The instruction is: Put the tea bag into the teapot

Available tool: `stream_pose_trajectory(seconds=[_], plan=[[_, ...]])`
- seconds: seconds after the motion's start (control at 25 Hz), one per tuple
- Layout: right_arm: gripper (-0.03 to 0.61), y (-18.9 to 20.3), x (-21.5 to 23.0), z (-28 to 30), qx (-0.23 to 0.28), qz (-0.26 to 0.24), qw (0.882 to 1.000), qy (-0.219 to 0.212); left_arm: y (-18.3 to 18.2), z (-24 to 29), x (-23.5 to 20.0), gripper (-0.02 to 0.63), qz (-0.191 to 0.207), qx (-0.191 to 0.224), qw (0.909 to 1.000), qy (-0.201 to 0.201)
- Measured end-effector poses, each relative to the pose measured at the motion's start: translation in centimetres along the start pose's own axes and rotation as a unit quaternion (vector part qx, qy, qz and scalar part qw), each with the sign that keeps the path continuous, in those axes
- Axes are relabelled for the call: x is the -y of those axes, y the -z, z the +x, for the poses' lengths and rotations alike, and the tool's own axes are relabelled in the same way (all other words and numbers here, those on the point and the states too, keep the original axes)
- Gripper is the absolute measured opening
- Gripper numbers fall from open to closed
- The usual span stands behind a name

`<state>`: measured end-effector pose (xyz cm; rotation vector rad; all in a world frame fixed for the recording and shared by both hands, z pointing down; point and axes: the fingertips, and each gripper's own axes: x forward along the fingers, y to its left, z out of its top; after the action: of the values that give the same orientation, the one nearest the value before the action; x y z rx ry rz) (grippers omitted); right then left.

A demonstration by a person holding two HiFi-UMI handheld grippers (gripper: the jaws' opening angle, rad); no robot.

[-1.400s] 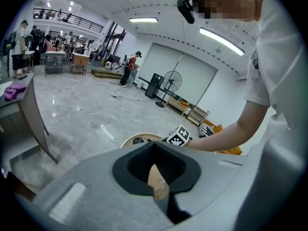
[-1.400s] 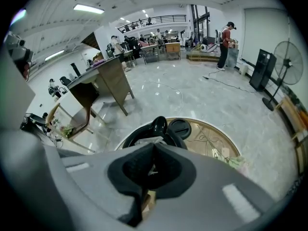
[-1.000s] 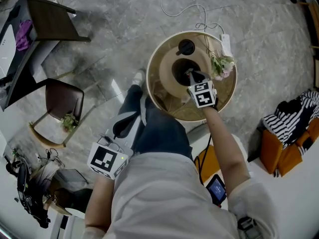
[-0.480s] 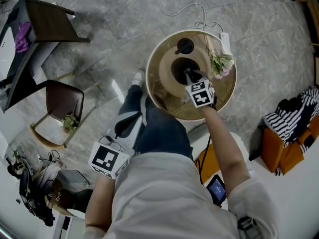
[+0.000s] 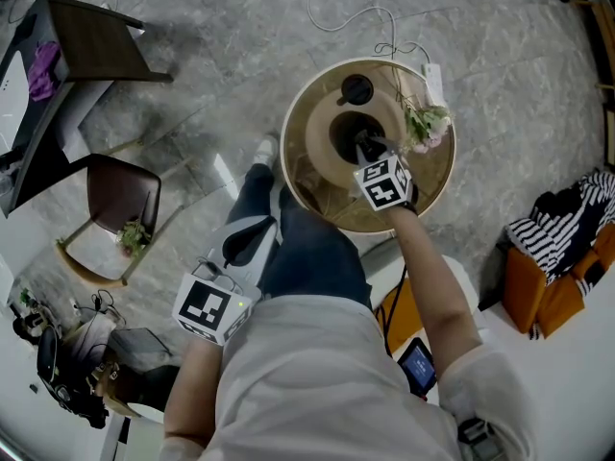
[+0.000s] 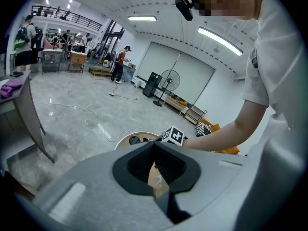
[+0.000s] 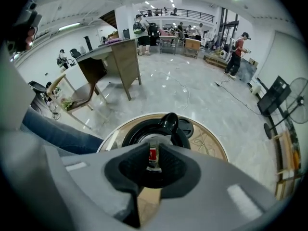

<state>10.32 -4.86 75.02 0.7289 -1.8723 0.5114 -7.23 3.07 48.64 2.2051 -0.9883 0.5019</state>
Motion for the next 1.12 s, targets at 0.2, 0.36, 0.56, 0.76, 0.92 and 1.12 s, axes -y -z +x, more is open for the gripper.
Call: stream_pose_trajectory(seconds=[0.2, 0.36, 0.56, 0.76, 0.92, 1.12], plan=[[0.044, 0.4, 0.1, 1.3, -0.041, -0.044, 0.998, 0.009, 0.3, -0.1, -0.4, 0.006, -0.003, 0.002, 1.0, -0.004], [0.043, 0.3, 0.1, 2.2, -0.066, -0.084, 0.994, 0.015, 0.2, -0.1, -0.5, 0.008, -0.005, 0.002, 1.0, -0.007], [0.043, 0.1, 0.2, 2.8, -0.079, -0.109, 0.991, 0.021, 0.0, 0.0, -0.8, 0.006, -0.008, 0.003, 0.9999, -0.01], [0.043, -0.1, 0.1, 2.5, -0.067, -0.092, 0.993, 0.01, -0.1, 0.1, -0.9, 0.006, -0.007, 0.005, 1.0, -0.005], [0.043, -0.5, 0.0, 1.1, -0.056, -0.056, 0.997, 0.002, -0.6, 0.1, -1.0, 0.006, 0.0, 0.008, 1.0, 0.005], [0.023, -1.3, 0.0, -2.3, -0.018, 0.013, 1.0, 0.0, -1.6, 0.3, -0.9, 0.008, 0.016, 0.011, 0.9995, 0.025]])
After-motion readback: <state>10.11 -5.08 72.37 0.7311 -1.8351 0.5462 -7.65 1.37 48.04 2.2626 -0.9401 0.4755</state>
